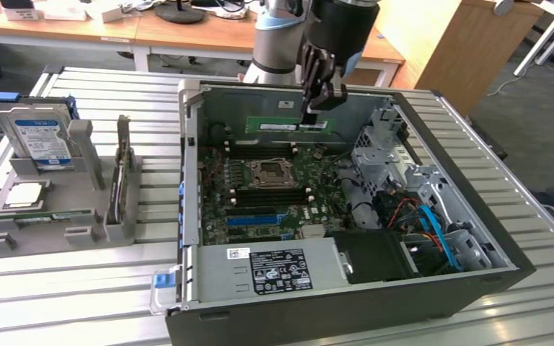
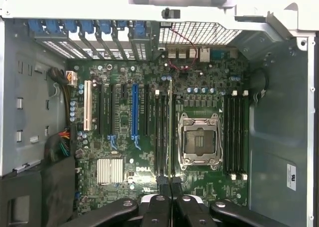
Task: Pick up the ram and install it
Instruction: 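Pick up the ram and move it above insertion slot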
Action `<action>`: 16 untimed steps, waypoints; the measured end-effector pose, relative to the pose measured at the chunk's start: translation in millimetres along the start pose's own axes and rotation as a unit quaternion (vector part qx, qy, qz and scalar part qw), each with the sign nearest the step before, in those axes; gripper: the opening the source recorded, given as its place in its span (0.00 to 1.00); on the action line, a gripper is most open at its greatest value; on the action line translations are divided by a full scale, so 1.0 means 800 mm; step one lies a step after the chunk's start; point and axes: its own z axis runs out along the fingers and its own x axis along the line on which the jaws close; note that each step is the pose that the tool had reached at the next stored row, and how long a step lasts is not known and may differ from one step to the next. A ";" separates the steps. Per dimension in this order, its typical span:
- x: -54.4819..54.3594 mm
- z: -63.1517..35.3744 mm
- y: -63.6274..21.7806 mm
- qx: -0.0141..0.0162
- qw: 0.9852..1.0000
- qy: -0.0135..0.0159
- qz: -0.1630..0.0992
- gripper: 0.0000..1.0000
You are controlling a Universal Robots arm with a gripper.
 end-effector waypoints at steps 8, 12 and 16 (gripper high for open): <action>0.000 0.012 0.000 0.000 1.000 0.000 0.000 0.12; 0.000 0.013 0.000 0.000 1.000 0.000 0.000 0.12; 0.000 0.013 0.000 0.000 1.000 0.000 0.000 0.12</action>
